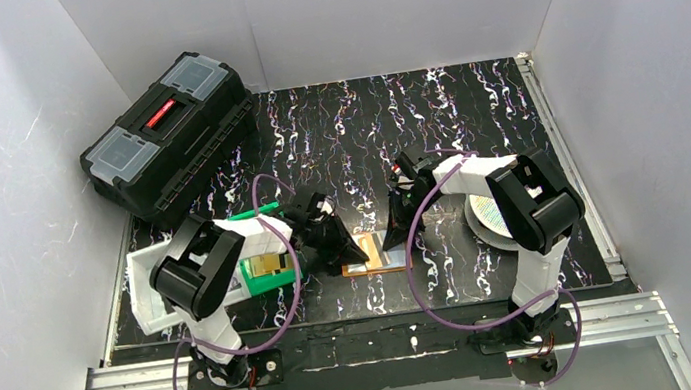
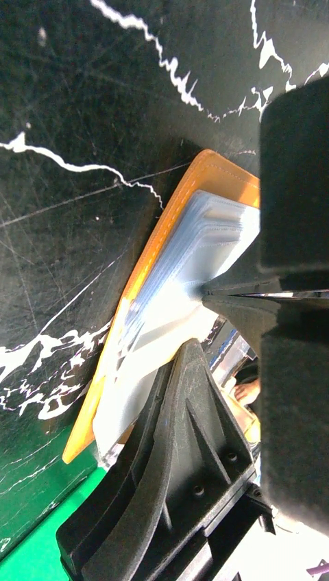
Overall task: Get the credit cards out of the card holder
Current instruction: Remove the credit card from the card holder.
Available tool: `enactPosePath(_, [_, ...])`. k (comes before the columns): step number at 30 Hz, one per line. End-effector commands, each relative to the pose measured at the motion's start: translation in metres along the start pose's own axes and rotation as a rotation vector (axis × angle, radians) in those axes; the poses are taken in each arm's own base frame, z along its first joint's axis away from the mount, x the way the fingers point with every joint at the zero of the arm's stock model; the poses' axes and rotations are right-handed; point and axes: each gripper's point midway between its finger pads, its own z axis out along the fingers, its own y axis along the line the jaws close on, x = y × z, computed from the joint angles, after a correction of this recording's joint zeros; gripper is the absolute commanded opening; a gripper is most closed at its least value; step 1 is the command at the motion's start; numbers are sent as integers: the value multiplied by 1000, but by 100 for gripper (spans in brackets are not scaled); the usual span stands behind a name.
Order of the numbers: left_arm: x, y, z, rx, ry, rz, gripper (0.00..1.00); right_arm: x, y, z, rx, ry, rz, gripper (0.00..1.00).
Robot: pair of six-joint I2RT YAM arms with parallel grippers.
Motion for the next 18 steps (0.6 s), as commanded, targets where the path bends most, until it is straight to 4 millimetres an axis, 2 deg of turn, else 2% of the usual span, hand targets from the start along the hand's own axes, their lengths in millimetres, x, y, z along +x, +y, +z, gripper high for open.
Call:
enactPosePath(1, [-9,20,-4,-114,-102,17,0,8,-114,25,433,-26,30,1])
enactPosePath(8, [-18,44,-39,-292,-173,58,0,7,-116,26,433,-27,41,1])
enactPosePath(13, [-18,41,-50,-287,-188,96,0,6,-116,27,432,-28,43,1])
enactPosePath(18, [-20,29,-65,-286,-208,149,0,3,-111,23,418,-44,32,1])
